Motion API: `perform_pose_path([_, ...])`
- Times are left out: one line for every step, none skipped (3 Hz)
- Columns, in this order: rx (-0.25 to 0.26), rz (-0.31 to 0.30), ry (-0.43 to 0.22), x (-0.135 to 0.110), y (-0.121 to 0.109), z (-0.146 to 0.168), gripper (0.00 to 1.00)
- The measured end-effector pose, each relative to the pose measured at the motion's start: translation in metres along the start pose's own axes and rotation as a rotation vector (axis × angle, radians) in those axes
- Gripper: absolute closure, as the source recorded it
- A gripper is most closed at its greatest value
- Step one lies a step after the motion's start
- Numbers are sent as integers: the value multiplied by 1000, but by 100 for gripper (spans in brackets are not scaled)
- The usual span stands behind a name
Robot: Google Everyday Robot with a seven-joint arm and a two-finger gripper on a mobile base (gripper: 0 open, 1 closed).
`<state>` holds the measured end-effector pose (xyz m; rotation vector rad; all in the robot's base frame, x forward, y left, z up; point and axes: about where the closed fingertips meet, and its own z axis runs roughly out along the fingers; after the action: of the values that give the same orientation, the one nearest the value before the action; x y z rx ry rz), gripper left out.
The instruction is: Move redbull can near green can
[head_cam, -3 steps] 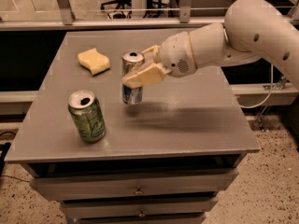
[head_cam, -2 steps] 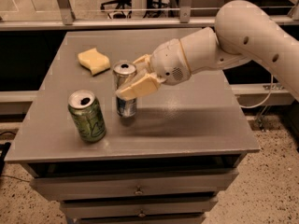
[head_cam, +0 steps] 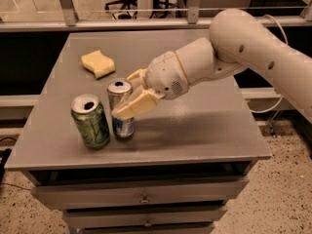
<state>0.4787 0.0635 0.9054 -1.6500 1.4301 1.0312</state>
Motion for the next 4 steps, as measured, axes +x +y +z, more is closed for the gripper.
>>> perform_pose_path([-17,-55,-7,1,6,8,54])
perform_pose_path([-25,-96,-1,2,8,11,23])
perform_pose_path([-26,-118,3,2,9,12,1])
perform_pose_path([-26,-134,17,2,7,10,0])
